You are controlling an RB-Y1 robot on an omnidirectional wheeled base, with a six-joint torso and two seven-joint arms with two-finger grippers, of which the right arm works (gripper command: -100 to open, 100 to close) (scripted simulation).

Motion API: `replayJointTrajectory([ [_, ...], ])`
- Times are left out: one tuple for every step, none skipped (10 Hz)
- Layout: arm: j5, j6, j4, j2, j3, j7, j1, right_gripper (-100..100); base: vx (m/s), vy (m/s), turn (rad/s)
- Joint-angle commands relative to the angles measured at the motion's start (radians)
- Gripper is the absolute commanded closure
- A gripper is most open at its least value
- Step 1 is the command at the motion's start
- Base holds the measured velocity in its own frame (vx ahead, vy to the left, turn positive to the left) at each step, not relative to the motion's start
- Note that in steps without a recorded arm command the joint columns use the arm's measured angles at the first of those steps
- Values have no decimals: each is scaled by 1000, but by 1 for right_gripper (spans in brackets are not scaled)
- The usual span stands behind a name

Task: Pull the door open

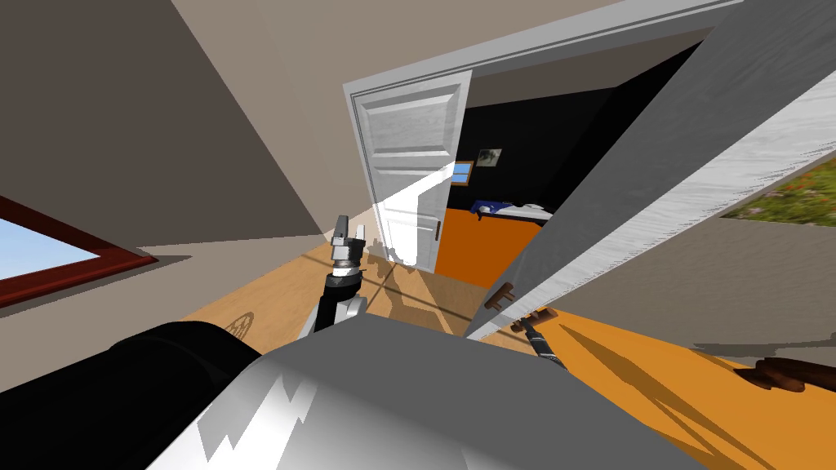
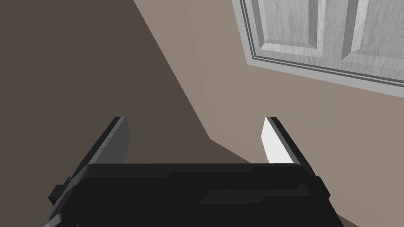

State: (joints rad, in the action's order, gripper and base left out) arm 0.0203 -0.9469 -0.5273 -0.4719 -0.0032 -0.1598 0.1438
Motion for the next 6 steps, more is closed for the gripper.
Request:
replayJointTrajectory([
  [-11, 2, 3, 11, -3, 35, -9, 100, 3, 5, 0],
  [-11, 2, 3, 11, -3, 35, -9, 100, 6, -1, -2],
  [-11, 2, 3, 11, -3, 35, -9, 100, 0, 0, 0],
  [-11, 2, 3, 11, -3, 35, -9, 100, 0, 0, 0],
  [-2, -9, 17, 2, 8, 30, -13, 100, -47, -28, 38],
  [-2, -9, 17, 2, 9, 37, -14, 100, -63, -42, 24],
])
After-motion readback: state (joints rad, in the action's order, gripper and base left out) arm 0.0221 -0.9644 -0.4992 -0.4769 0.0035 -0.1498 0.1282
